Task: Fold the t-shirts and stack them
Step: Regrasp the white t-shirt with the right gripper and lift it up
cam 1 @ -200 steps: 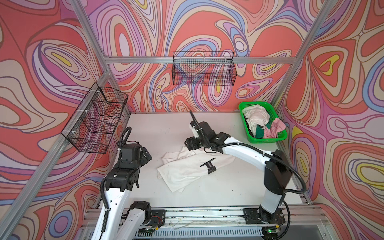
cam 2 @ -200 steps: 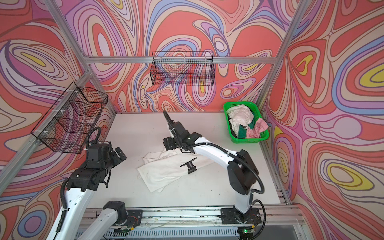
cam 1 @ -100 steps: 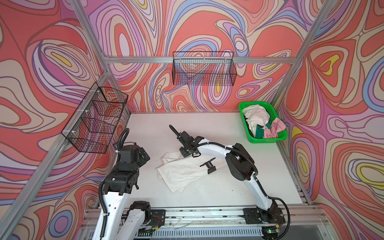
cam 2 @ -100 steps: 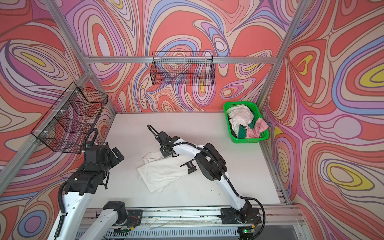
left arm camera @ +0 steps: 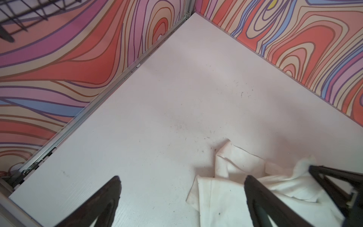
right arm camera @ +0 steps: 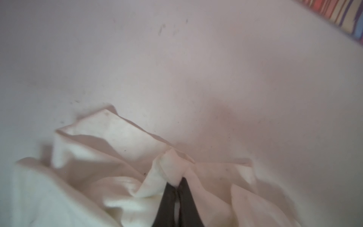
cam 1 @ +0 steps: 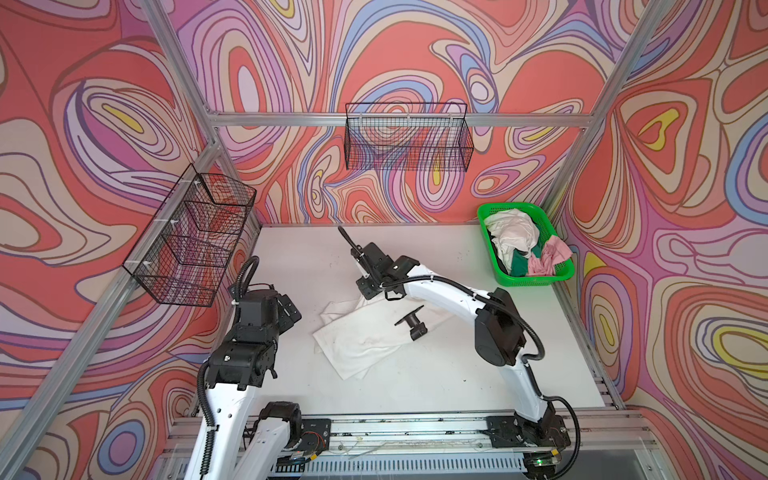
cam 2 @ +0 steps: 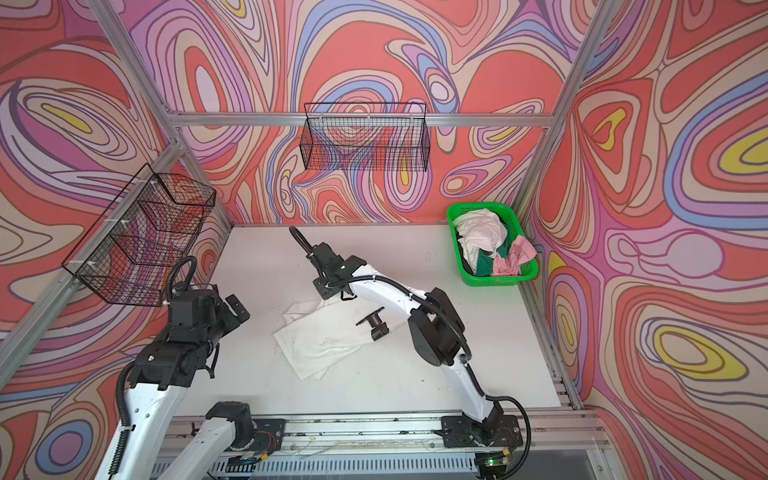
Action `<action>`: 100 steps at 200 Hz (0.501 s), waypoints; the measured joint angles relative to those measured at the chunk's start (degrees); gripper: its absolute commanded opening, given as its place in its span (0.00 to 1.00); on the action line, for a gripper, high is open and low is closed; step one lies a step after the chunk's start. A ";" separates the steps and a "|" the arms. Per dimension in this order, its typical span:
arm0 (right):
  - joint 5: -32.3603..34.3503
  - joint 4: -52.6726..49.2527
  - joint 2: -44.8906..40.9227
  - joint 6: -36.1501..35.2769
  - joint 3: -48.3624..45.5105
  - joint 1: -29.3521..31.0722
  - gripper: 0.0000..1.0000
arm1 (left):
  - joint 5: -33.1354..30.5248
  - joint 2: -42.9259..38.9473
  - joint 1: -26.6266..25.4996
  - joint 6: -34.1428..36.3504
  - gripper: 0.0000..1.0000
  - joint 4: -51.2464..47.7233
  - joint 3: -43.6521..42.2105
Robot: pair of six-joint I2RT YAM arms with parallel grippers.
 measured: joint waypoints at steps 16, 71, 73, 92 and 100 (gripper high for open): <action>-1.38 -0.20 -5.75 -0.42 2.25 -0.02 0.00 | 2.43 0.04 0.00 0.68 1.00 0.79 0.00; -8.00 1.09 -21.92 -2.86 5.01 -0.02 0.00 | 13.33 -1.77 0.00 2.38 1.00 5.95 -1.68; -8.20 1.20 -22.51 -3.04 4.83 -0.02 0.00 | 13.75 -1.88 0.00 2.40 1.00 6.14 -1.75; -10.56 4.02 -27.91 -4.35 -0.52 -0.07 0.00 | 18.25 -3.10 0.00 2.47 1.00 8.79 -2.99; -11.96 5.70 -30.45 -4.74 -4.24 -0.13 0.00 | 19.96 -3.65 0.00 2.60 1.00 9.75 -3.61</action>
